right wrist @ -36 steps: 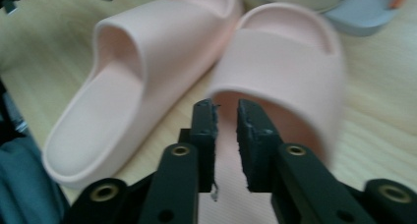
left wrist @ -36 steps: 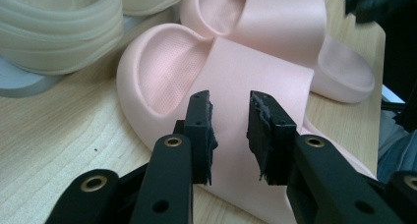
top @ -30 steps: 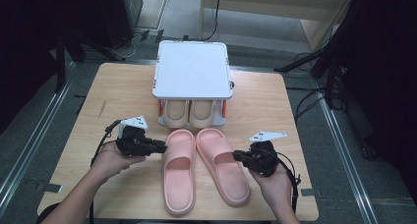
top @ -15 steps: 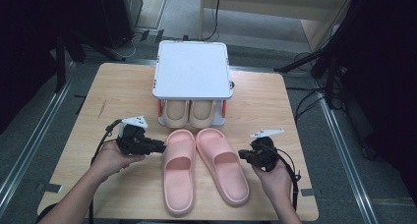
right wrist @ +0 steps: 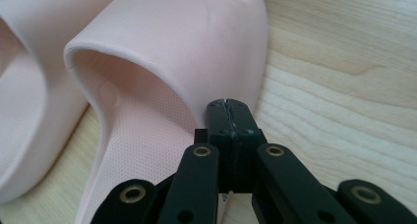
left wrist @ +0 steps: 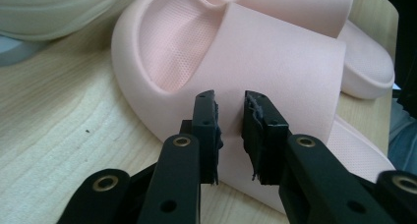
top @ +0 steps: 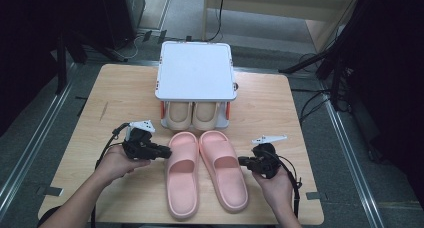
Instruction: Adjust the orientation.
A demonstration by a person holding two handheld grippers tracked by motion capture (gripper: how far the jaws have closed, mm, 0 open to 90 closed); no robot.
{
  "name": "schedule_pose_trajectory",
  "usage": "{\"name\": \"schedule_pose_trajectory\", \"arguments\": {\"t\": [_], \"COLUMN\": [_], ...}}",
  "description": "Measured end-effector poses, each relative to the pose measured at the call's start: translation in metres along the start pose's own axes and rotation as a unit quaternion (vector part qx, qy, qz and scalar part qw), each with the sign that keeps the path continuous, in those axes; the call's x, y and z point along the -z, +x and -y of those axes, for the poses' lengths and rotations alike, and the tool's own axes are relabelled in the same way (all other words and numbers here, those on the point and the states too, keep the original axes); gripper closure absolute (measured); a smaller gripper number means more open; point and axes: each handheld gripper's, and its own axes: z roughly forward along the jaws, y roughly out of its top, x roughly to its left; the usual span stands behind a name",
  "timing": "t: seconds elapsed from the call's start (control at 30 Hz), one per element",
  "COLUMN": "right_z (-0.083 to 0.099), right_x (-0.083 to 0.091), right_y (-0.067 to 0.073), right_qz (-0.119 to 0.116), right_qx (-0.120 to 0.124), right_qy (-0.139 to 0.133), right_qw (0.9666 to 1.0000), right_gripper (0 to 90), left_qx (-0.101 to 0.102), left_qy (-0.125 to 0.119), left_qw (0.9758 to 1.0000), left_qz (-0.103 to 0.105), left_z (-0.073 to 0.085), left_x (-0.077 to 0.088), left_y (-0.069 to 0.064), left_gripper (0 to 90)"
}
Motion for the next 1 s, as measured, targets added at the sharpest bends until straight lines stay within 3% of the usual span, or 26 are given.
{"name": "schedule_pose_trajectory", "arguments": {"t": [0.17,0.27,0.43,0.5,0.6,0.73,0.9,1.0], "right_z": [0.003,0.002,0.003,0.002,0.000,-0.001,0.005,0.009], "right_x": [-0.004,-0.006,-0.008,-0.007,0.000,0.017,0.027,0.031], "right_y": [0.009,0.017,0.008,0.006,0.005,0.011,0.023,0.034], "right_qz": [-0.041,-0.022,-0.039,-0.042,-0.044,-0.057,-0.080,-0.082], "right_qx": [-0.004,0.017,-0.004,-0.005,-0.006,-0.003,-0.006,0.006], "right_qy": [0.000,-0.006,-0.008,-0.013,-0.039,-0.075,-0.099,-0.108], "right_qw": [0.9991,0.9996,0.9992,0.9990,0.9982,0.9956,0.9918,0.9908], "right_gripper": [90.0,90.0,88.8,87.2,85.6,83.2,80.1,77.7], "left_qx": [-0.008,-0.006,0.005,0.015,0.012,0.014,0.014,0.012], "left_qy": [0.000,0.002,-0.002,-0.011,-0.021,-0.044,-0.049,-0.052], "left_qw": [0.9999,0.9999,0.9999,0.9998,0.9997,0.9989,0.9987,0.9986], "left_qz": [0.009,0.009,0.008,0.011,0.003,0.008,0.004,0.000], "left_z": [0.000,0.000,-0.001,-0.002,-0.006,-0.012,-0.019,-0.024], "left_x": [-0.001,0.000,0.003,0.006,0.014,0.025,0.034,0.040], "left_y": [-0.003,-0.002,0.002,0.003,0.002,0.000,-0.005,-0.007], "left_gripper": [75.8,75.1,71.4,74.6,78.0,79.6,77.0,76.0]}}
